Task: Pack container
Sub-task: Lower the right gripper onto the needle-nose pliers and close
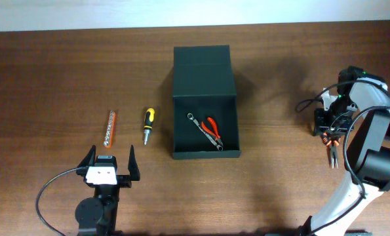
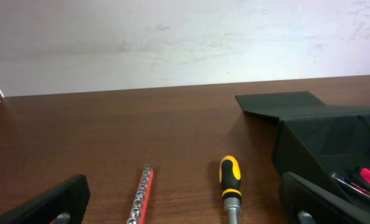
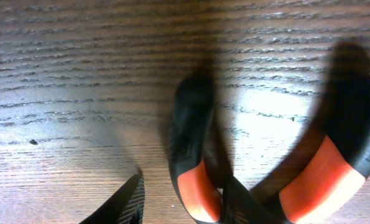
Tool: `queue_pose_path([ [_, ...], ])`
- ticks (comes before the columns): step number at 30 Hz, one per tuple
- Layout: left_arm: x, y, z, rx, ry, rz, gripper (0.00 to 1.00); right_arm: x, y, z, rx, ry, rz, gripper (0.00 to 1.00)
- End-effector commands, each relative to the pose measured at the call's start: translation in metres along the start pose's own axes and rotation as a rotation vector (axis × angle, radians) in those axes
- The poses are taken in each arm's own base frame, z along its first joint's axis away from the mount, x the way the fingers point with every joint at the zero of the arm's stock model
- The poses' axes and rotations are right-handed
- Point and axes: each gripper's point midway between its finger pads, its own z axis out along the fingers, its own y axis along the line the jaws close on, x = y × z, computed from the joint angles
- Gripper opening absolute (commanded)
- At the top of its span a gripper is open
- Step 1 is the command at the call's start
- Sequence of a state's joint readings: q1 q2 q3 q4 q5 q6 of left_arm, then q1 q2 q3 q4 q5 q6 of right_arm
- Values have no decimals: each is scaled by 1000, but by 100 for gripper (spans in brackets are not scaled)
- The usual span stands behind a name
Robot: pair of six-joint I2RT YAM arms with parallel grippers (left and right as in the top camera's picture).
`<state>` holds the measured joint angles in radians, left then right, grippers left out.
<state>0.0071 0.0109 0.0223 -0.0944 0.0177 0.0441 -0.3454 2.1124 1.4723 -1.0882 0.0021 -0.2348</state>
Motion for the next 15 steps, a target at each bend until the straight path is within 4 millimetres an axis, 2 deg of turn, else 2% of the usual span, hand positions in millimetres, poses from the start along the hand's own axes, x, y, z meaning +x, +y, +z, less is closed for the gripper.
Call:
queue_pose_path([
  [1,2,2,0,-11,2,-10,99,4,4,12,-25,32,9,36],
  [9,2,2,0,-11,2,-10,99,4,4,12,-25,31,9,28],
  [15,2,2,0,-11,2,-10,99,3,3,11,-24,28,9,28],
])
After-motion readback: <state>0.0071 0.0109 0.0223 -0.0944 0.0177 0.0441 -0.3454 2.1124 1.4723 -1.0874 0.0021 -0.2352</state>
